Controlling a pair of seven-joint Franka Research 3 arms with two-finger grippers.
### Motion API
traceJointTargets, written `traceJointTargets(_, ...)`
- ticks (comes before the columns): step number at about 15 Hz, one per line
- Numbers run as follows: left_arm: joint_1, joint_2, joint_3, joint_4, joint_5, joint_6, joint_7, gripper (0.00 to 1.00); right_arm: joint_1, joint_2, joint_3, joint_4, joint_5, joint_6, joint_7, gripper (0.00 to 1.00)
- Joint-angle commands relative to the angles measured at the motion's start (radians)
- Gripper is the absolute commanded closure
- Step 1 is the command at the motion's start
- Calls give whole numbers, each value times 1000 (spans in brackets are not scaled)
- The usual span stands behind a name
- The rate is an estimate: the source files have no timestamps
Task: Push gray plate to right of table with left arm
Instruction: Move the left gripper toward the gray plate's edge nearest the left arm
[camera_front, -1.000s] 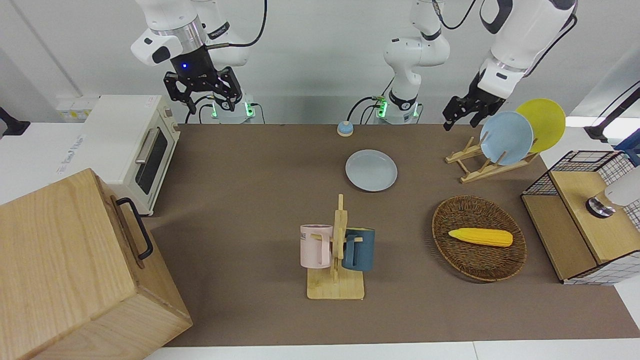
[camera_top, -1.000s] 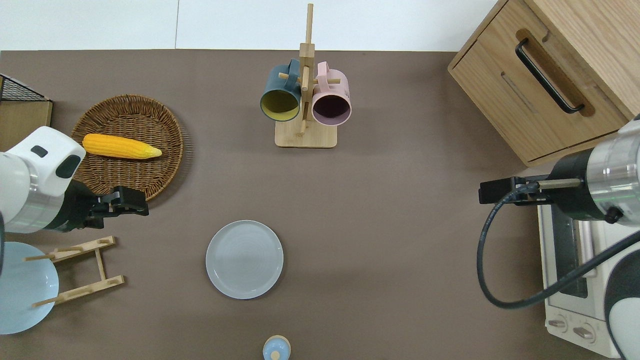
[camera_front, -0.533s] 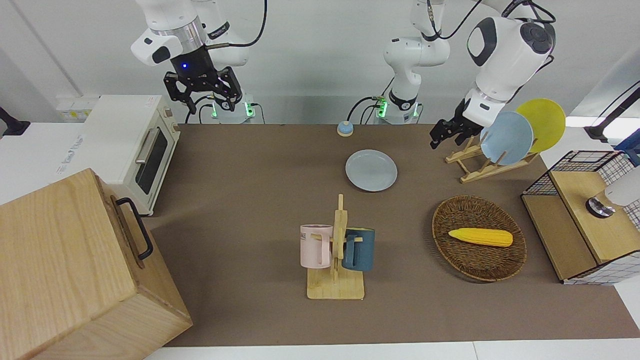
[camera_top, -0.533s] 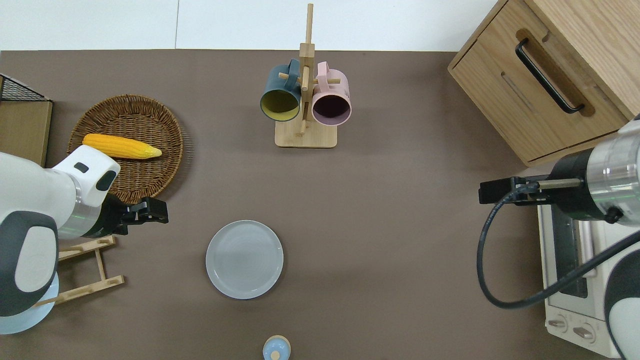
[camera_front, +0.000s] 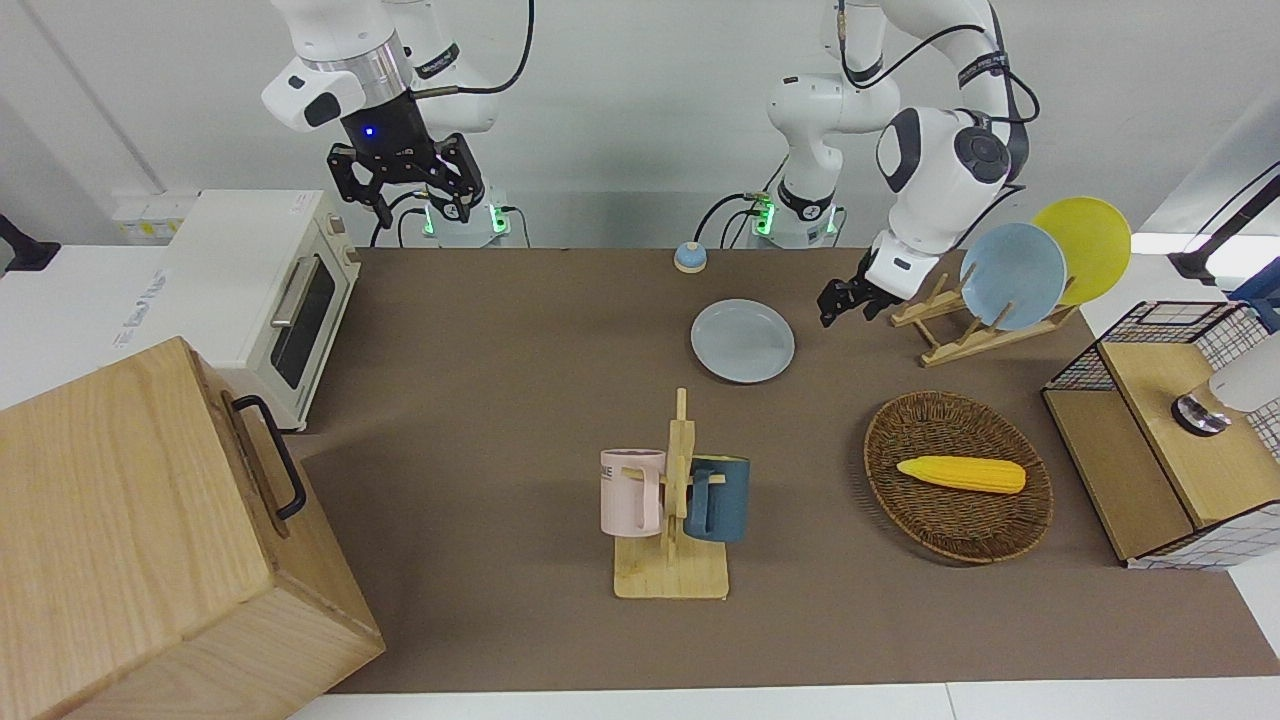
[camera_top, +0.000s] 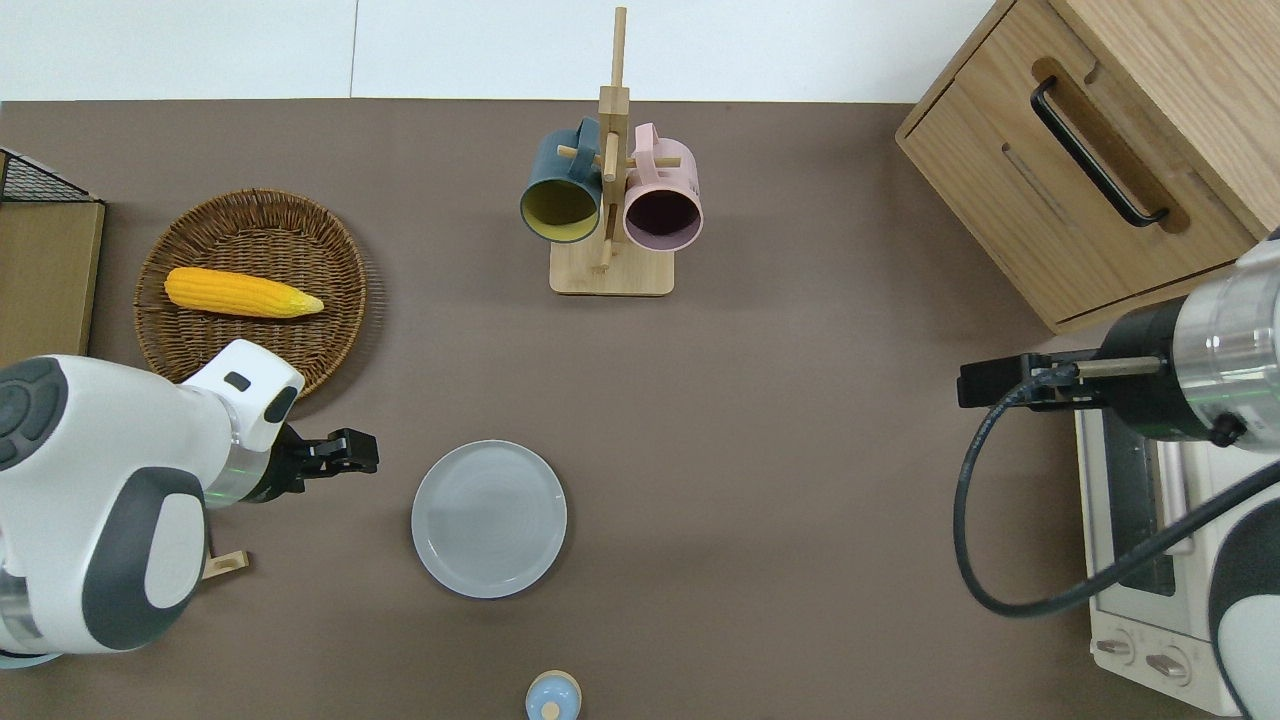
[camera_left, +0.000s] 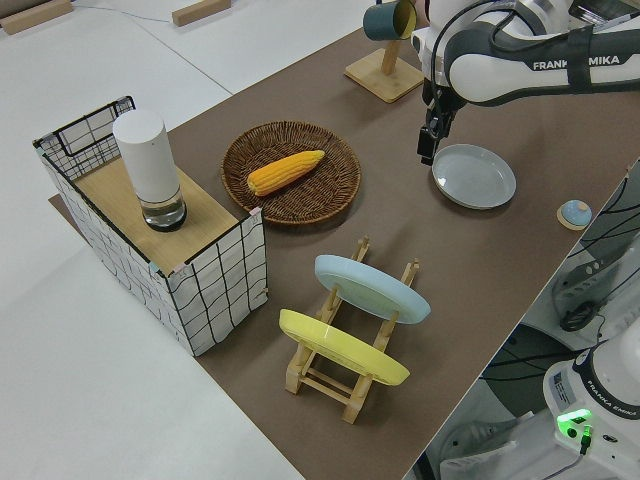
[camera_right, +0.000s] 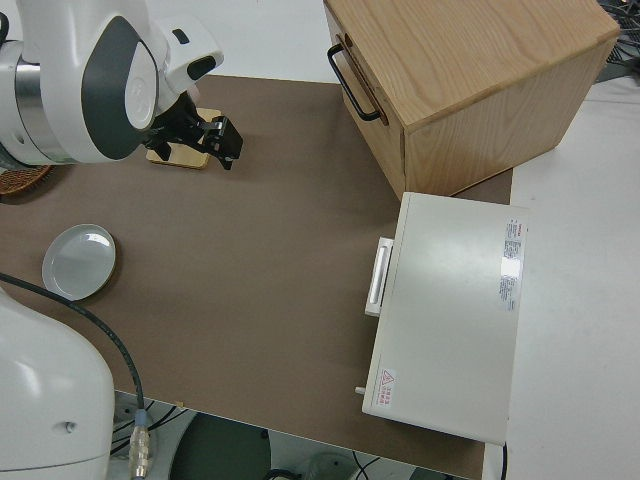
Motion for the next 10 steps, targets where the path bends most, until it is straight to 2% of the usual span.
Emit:
traceJointTargets(1, -42, -38, -3, -149, -32, 163, -14, 162, -6, 6, 4, 14, 16, -5, 2, 5)
traceJointTargets(4, -71, -39, -4, -206, -48, 206, -17, 162, -6, 6, 4, 14, 16, -5, 2, 5)
traceJointTargets(8, -135, -38, -12, -319, -57, 373, -61, 164, -6, 6, 4, 14, 16, -5, 2, 5)
traceJointTargets(10, -140, -36, -12, -322, -69, 374, -61, 211, -6, 6, 4, 14, 16, -5, 2, 5)
